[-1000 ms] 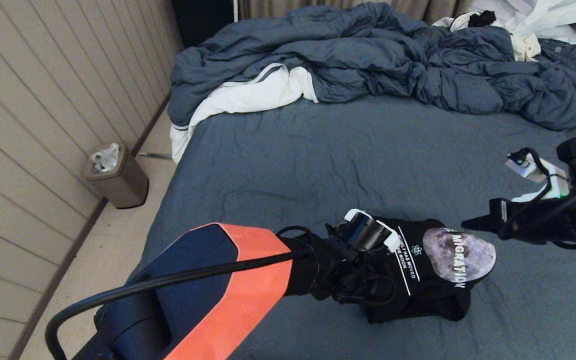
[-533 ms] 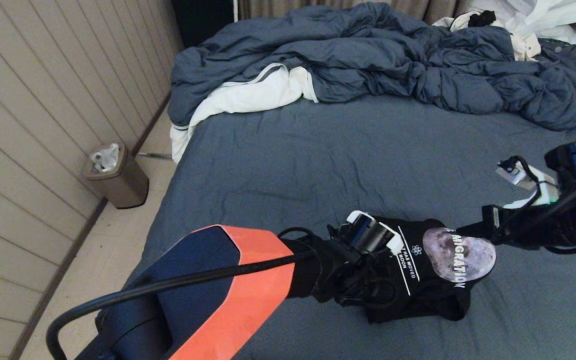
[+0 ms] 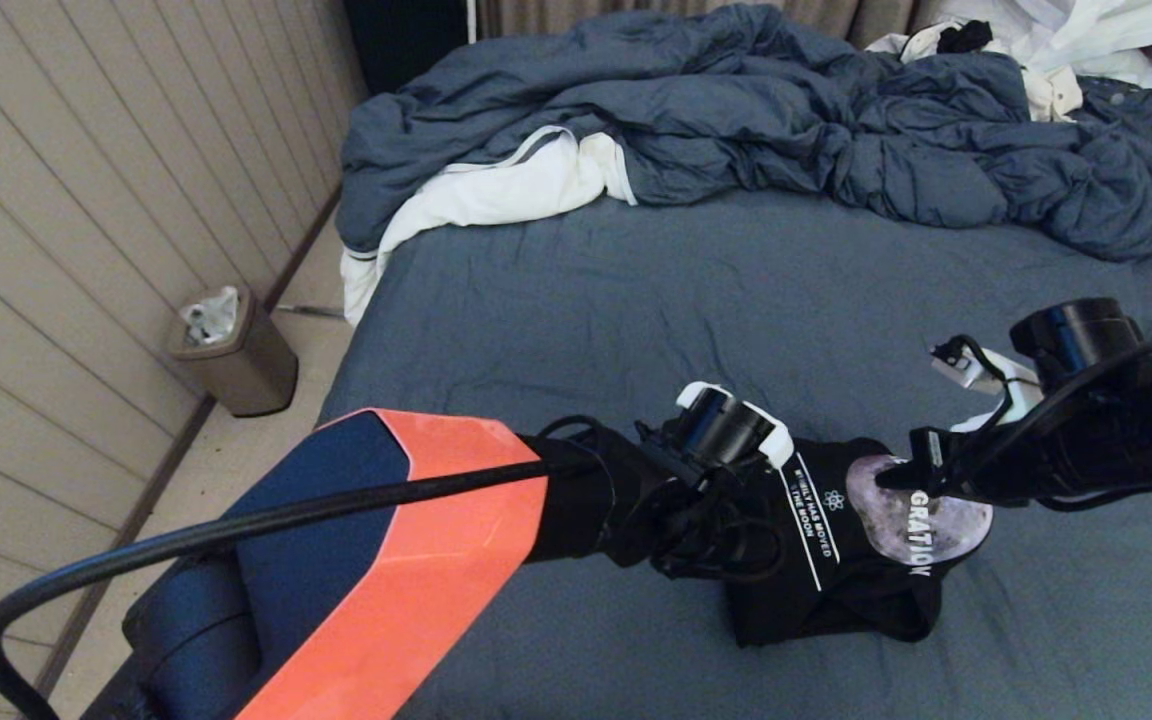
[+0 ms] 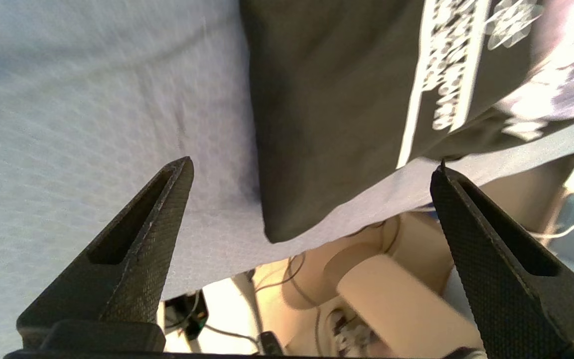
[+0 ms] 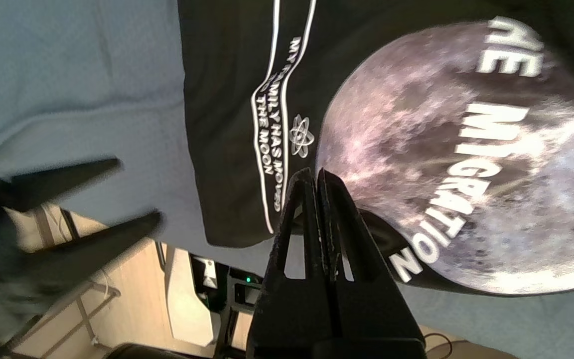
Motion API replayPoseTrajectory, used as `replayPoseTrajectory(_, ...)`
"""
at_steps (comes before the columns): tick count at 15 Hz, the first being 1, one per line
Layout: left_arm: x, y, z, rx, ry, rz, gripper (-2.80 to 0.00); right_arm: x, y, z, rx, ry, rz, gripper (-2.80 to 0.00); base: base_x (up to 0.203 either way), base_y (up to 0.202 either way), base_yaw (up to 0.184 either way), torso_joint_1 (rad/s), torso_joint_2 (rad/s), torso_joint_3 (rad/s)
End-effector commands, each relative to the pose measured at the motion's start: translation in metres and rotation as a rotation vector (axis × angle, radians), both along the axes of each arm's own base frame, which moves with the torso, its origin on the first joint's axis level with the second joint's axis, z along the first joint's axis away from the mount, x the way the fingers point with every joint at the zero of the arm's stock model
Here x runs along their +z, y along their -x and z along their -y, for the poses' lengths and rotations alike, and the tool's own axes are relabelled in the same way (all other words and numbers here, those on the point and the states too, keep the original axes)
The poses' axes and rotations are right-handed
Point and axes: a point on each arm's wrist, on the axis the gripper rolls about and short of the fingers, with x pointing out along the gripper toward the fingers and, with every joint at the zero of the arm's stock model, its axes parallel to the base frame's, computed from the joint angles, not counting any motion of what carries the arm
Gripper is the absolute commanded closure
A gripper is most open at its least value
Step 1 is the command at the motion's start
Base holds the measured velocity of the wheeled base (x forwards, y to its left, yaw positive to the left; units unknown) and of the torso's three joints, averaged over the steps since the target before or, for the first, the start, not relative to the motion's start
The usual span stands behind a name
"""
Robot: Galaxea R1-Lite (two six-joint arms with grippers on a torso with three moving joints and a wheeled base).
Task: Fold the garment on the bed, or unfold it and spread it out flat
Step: Fold the black T-shirt
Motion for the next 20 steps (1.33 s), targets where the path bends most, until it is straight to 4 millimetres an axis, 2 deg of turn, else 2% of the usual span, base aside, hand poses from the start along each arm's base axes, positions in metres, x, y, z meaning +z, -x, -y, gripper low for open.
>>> replayPoseTrajectory(1,0.024,0.003,-0.007,0.01,0.039,0.015,-2.8,-0.006,-0.003,-0.004,0.017,-0.002,-0.022,0.0,0.0,0.0,0.0,0.0,0.0,0.0)
replayPoseTrajectory(5,0.019,0.003,-0.007,0.018,0.024,-0.007,-2.8,-0.007,-0.008,-0.013,0.037,0.01,-0.024,0.0,0.0,0.0,0.0,0.0,0.0,0.0)
replayPoseTrajectory(6,0.02,0.004,-0.008,0.018,0.021,-0.009,0.0,-0.007,-0.008,-0.013,0.035,0.013,-0.021,0.0,0.0,0.0,0.0,0.0,0.0,0.0)
replayPoseTrajectory(9,0.032,0.008,-0.014,0.031,0.024,-0.021,0.0,-0.007,-0.007,-0.014,0.035,0.017,-0.024,0.0,0.0,0.0,0.0,0.0,0.0,0.0)
replayPoseTrajectory(12,0.041,0.011,-0.038,0.069,0.006,-0.054,0.0,-0.01,-0.013,-0.023,0.043,0.045,-0.033,0.0,0.0,0.0,0.0,0.0,0.0,0.0)
replayPoseTrajectory(15,0.056,0.019,-0.076,0.109,-0.01,-0.078,0.0,0.0,-0.015,-0.017,0.013,0.054,0.001,0.0,0.0,0.0,0.0,0.0,0.0,0.0)
replayPoseTrajectory(18,0.058,0.03,-0.118,0.156,-0.031,-0.091,0.0,0.008,-0.012,0.006,-0.075,0.107,0.028,0.0,0.0,0.0,0.0,0.0,0.0,0.0)
replayPoseTrajectory(20,0.054,0.038,-0.142,0.19,-0.041,-0.084,0.0,0.006,-0.007,0.022,-0.109,0.148,0.023,0.0,0.0,0.0,0.0,0.0,0.0,0.0)
